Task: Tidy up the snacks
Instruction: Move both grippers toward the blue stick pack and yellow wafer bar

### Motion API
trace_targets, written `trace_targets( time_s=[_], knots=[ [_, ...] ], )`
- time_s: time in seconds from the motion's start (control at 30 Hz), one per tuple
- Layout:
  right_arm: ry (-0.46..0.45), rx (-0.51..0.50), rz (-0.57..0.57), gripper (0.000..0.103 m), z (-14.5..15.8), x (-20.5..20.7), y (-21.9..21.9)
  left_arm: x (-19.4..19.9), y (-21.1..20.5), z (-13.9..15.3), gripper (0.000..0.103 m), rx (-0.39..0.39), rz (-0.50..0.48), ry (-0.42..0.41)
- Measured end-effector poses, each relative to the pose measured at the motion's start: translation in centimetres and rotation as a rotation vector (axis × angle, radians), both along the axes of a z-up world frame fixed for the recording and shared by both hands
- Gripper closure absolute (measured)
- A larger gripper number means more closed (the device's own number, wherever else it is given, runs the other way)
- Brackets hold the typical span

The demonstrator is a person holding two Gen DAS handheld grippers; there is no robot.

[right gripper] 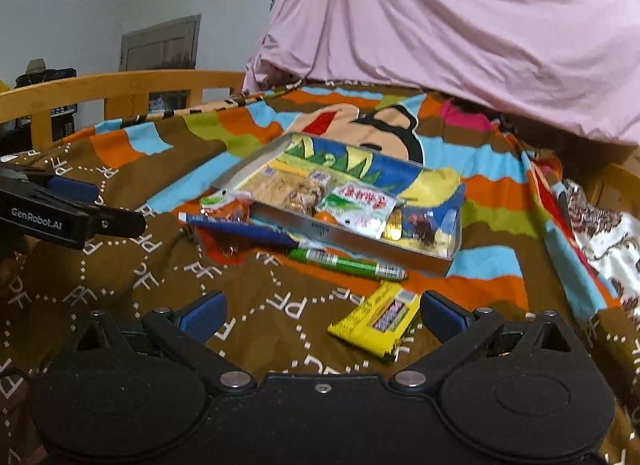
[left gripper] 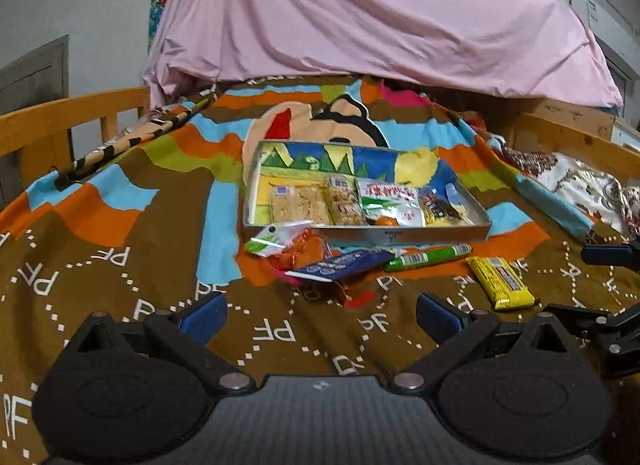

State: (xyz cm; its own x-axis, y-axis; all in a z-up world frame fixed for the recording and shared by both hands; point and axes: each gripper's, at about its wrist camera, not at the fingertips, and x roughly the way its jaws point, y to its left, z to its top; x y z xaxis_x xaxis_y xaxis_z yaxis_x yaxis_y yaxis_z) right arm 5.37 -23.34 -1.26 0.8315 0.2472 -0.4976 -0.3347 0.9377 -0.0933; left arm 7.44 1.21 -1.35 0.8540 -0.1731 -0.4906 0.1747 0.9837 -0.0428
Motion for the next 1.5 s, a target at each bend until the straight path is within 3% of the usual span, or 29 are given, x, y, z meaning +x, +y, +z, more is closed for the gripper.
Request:
trace_targets(
  time_s=[0.4,0.77,0.93,1.07,1.23,1.4,1.5],
  knots=[
    [0.087,0.013,-0.026,0.001,-2.1,1.6,-0.3,1.3,0.5,-1.0,0.000,0.000,-0.012,0.071],
    [0.152,0.101,-0.125,0.001,-3.3,5.3,-1.2,5.3,0.0,-0.8,0.000,0.013,-0.108,0.107],
    [0.159,0.095,-0.147,0.001,-3.6,7.0,-1.3,7.5,-0.6,-0.1,0.000,0.023,-0.193,0.104],
    [0.183,0.170,-0.161,0.001,-3.7,8.5,-2.0,10.2,-1.3,0.2,0.000,-0.004,-0.310,0.136],
    [0.206,0.180,-0.185,0.001,-4.2,9.5,-2.1,12.9,-3.1,-0.2,0.000,0.046,-0.421,0.178],
    [0.220,0.183,-0.178,0.001,-4.6,10.2,-1.9,15.5,-4.2,-0.8,0.000,0.070,-0.469,0.226],
    [0.220,0.207,-0.160,0.002,-4.8,10.6,-2.0,17.0,-4.1,-1.0,0.000,0.024,-0.490,0.263]
  ],
)
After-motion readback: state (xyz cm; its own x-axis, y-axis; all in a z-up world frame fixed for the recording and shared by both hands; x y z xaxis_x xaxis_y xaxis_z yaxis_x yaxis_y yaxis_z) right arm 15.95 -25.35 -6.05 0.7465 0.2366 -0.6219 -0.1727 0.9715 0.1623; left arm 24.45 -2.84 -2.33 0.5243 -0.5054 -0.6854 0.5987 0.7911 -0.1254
